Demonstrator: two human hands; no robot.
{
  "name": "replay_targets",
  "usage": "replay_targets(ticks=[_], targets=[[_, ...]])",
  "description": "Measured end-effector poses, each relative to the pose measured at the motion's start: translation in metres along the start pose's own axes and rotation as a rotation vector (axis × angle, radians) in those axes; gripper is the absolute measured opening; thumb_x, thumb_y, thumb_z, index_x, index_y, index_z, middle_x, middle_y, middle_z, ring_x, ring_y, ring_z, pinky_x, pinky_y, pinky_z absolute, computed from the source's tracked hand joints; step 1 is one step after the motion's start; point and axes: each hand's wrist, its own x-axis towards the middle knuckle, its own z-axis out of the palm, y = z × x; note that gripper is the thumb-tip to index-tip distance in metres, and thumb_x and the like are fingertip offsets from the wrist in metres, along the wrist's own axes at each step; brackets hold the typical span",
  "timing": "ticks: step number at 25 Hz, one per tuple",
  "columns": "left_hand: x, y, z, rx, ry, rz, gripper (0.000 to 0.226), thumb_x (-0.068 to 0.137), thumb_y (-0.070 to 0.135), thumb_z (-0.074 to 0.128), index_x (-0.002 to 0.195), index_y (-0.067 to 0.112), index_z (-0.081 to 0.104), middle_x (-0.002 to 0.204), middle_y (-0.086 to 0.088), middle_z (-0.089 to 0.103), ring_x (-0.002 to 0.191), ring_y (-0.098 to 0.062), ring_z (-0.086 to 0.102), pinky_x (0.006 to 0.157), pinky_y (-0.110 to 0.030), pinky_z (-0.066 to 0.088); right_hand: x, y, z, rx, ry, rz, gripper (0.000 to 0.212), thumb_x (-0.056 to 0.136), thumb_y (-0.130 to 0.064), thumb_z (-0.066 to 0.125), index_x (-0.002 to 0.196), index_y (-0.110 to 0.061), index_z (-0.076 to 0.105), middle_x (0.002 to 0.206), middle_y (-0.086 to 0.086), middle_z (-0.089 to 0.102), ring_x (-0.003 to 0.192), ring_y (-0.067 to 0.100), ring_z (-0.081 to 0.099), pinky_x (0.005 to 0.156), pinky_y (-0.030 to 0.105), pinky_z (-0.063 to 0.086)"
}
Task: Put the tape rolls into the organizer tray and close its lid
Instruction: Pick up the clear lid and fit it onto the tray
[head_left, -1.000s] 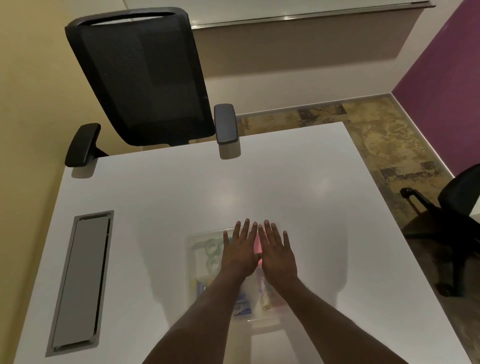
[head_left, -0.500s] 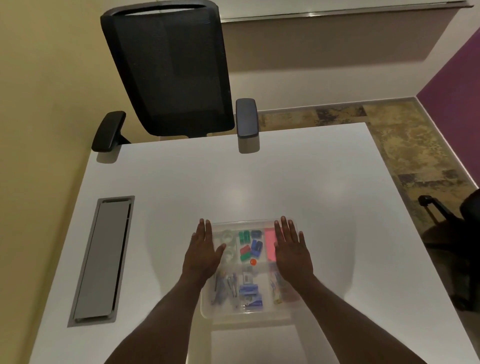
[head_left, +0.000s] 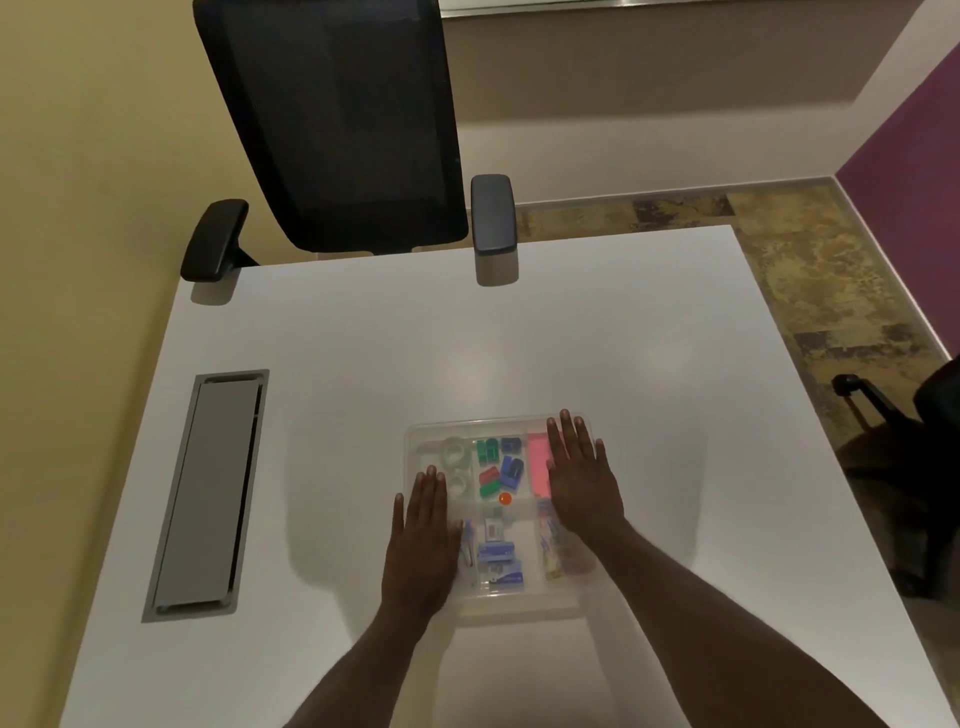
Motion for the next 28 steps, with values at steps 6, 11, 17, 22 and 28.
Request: replay_targets(ticks=[6, 11, 17, 22, 28], targets=[[-0.041, -0.001, 0.029, 0.059, 0.015, -0.061, 0.068, 0.109, 0.053, 0.01, 0.164, 0.022, -0.015, 0.173, 0.005, -0.018, 0.161, -0.014, -0.016, 0.133, -0.052, -0.002, -0.007, -0.001, 0.005, -0.005, 0.014, -0.004, 0.06, 0.112, -0.03, 0.019, 0.162, -0.017, -0.012, 0.17, 0.008, -0.019, 0.158, 0.03, -0.015, 0.13, 0.05, 0.008], [-0.038, 0.003, 0.029, 0.067, 0.001, -0.068, 0.069, 0.111, 0.05, 0.018, 0.165, 0.021, -0.013, 0.174, 0.003, -0.019, 0.161, -0.015, -0.017, 0.132, -0.053, 0.0, -0.009, 0.002, 0.01, 0.005, 0.047, -0.012, 0.06, 0.112, -0.028, 0.019, 0.162, -0.017, -0.011, 0.17, 0.008, -0.017, 0.158, 0.029, -0.014, 0.13, 0.049, 0.007], [-0.04, 0.006, 0.024, 0.065, -0.018, -0.084, 0.069, 0.112, 0.047, 0.02, 0.164, 0.02, -0.016, 0.172, 0.003, -0.024, 0.16, -0.016, -0.021, 0.133, -0.053, 0.001, -0.065, 0.008, 0.042, 0.056, 0.107, -0.021, 0.061, 0.104, -0.028, 0.003, 0.161, -0.007, -0.002, 0.17, 0.014, -0.007, 0.159, 0.032, -0.006, 0.13, 0.048, 0.007], [-0.042, 0.006, 0.024, 0.064, -0.008, -0.065, 0.068, 0.112, 0.047, 0.018, 0.163, 0.021, -0.018, 0.172, 0.005, -0.025, 0.159, -0.014, -0.023, 0.133, -0.052, 0.0, -0.11, 0.017, 0.078, 0.211, 0.286, -0.05, 0.054, 0.109, -0.023, 0.036, 0.157, -0.001, 0.026, 0.167, 0.015, 0.023, 0.158, 0.029, 0.018, 0.125, 0.051, 0.028], [-0.041, 0.003, 0.03, 0.04, 0.02, -0.049, 0.067, 0.11, 0.049, 0.014, 0.164, 0.023, -0.017, 0.173, 0.006, -0.023, 0.16, -0.012, -0.021, 0.133, -0.049, -0.001, -0.107, 0.02, 0.093, 0.289, 0.393, -0.074, 0.061, 0.103, -0.02, 0.058, 0.156, -0.004, 0.033, 0.166, 0.011, 0.03, 0.157, 0.024, 0.023, 0.122, 0.049, 0.036]])
